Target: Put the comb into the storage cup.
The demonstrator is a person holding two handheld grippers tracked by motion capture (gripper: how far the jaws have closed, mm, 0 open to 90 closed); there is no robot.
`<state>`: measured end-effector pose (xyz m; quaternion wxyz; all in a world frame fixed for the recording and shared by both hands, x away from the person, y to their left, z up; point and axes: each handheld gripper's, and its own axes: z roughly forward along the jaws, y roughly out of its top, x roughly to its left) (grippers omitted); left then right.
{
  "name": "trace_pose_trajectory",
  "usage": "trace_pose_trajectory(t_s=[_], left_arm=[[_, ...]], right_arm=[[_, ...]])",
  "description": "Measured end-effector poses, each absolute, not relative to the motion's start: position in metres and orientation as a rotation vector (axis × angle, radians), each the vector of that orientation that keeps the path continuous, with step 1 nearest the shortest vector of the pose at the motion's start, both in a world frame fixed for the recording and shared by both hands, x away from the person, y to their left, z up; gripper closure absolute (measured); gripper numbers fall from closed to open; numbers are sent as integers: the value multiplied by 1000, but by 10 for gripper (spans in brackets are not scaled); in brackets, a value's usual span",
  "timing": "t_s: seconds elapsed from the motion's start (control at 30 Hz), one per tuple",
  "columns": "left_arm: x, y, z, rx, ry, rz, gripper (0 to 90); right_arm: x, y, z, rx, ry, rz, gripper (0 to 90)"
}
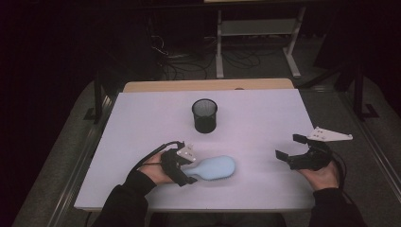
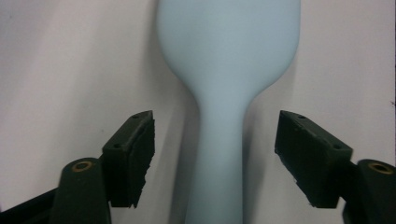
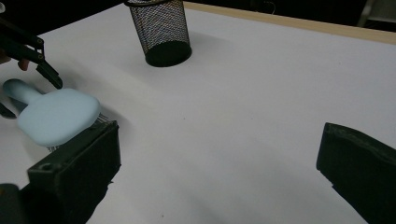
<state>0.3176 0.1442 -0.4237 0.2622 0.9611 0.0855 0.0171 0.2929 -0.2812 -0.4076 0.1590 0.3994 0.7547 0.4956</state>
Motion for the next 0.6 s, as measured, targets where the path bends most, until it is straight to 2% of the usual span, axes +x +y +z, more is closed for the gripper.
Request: trace_pose_trajectory(t_s=[0.6], left_arm=[[318,139,-427,2611,213,37,654]], right_arm=[[293,-281,-408,1136,2161,1424,0]])
